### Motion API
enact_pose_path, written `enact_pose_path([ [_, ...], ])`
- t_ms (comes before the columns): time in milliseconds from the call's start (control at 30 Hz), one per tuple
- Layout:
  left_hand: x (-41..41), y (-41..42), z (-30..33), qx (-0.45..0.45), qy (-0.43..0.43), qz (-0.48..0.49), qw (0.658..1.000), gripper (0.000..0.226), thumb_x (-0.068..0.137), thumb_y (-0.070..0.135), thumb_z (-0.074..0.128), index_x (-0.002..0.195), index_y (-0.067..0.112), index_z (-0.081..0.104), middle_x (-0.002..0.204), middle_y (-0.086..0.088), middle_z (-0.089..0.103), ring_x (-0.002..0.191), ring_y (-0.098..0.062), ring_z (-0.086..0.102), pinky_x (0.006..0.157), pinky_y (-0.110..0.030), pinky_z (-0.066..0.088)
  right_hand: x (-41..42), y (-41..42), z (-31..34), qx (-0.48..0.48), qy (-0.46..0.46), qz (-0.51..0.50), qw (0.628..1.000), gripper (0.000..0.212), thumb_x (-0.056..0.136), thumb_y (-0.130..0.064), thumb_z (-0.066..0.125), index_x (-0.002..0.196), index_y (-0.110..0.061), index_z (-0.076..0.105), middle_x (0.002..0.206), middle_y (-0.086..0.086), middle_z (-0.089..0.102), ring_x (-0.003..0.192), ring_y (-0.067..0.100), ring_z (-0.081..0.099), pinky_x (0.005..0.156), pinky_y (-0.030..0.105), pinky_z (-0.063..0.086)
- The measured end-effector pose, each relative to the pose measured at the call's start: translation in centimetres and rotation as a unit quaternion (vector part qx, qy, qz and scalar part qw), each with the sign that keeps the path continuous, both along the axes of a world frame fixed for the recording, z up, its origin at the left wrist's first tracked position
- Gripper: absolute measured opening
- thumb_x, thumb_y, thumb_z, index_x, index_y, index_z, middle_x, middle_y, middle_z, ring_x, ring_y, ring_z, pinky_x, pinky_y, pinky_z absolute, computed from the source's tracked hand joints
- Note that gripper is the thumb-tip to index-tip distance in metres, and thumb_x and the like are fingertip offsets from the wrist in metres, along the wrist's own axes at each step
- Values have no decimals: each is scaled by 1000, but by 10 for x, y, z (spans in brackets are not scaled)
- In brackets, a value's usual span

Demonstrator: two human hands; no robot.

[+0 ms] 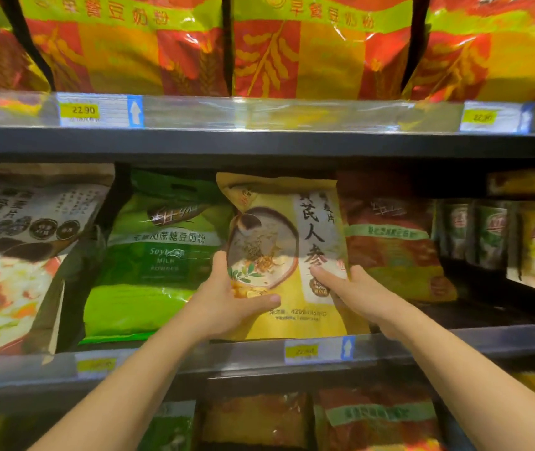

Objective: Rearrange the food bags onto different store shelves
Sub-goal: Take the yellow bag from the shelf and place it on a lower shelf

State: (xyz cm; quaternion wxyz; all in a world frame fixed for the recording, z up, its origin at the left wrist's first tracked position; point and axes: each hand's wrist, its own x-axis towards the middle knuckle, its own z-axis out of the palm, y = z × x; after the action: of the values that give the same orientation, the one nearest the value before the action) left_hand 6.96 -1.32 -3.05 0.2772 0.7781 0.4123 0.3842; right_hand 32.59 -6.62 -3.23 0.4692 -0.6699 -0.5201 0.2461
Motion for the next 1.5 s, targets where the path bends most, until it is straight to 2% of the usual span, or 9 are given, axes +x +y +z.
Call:
enact_pose_path([
  [167, -1, 1, -4, 8, -53, -40, 998, 90, 66, 44, 94, 130, 35, 31, 127, 19, 59, 104, 10, 60, 87, -18, 48, -5, -4, 0, 39, -54, -15, 998, 97, 73, -83, 60, 142, -17, 39, 140, -4, 52, 115, 16, 52, 89, 36, 44],
  [267, -1, 1, -2, 19, -87, -36, 995, 86, 64, 43, 95, 125, 41, 35, 117, 24, 62, 95, 19, 61, 81, -15, 47, -9, -8, 6, 64, -87, -30, 994, 73, 76, -80, 58, 121, -23, 48, 120, -9, 59, 100, 9, 57, 71, 30, 43],
  [500, -21, -7, 26, 62, -128, -19, 990, 73, 57, 60, 90, 118, 46, 52, 106, 22, 72, 90, 8, 68, 76, -20, 54, -27, -21, 25, 139, -111, -60, 982, 63, 75, -84, 51, 106, -30, 60, 105, -13, 66, 96, 10, 62, 75, 35, 49],
  [700, -35, -26, 19, 75, -181, -33, 980, 59, 67, 38, 92, 113, 48, 56, 104, 36, 71, 93, 8, 70, 70, -5, 50, -48, -38, 21, 187, -111, -77, 973, 64, 75, -87, 49, 111, -35, 60, 101, -20, 67, 92, 3, 62, 69, 30, 46],
  [900, -62, -50, 0, 48, -229, -37, 971, 93, 59, 39, 94, 140, 30, 50, 116, 22, 73, 103, 0, 71, 78, -13, 55, -73, -51, 11, 198, -84, -46, 976, 61, 68, -90, 51, 98, -39, 60, 87, -29, 69, 78, -5, 64, 61, 29, 46],
  [1000, -84, -68, -9, 48, -227, -16, 973, 92, 53, 48, 94, 132, 47, 47, 115, 31, 69, 103, 4, 69, 77, -12, 55, -93, -58, -1, 201, -70, -14, 977, 60, 66, -91, 51, 98, -41, 58, 92, -43, 63, 81, -16, 61, 62, 30, 50],
  [1100, -115, -86, -23, 22, -227, 0, 974, 91, 49, 53, 92, 128, 53, 47, 118, 25, 71, 106, -2, 70, 86, -29, 58, -120, -63, -15, 195, -53, 17, 979, 58, 67, -89, 54, 100, -41, 59, 94, -43, 65, 83, -17, 61, 64, 29, 50],
  [1300, -192, -120, -45, 13, -230, 49, 972, 111, 47, 59, 95, 143, 45, 41, 124, 21, 70, 111, -5, 70, 93, -35, 56, -192, -79, -32, 183, -48, 59, 980, 61, 63, -93, 53, 101, -47, 58, 93, -41, 66, 82, -16, 62, 69, 32, 54],
  [1500, -286, -159, -53, 20, -217, 88, 972, 103, 57, 48, 93, 145, 40, 41, 124, 20, 70, 112, -6, 69, 97, -36, 55, -286, -100, -34, 164, -57, 105, 979, 60, 60, -97, 50, 99, -51, 54, 94, -45, 63, 79, -12, 64, 67, 33, 54],
])
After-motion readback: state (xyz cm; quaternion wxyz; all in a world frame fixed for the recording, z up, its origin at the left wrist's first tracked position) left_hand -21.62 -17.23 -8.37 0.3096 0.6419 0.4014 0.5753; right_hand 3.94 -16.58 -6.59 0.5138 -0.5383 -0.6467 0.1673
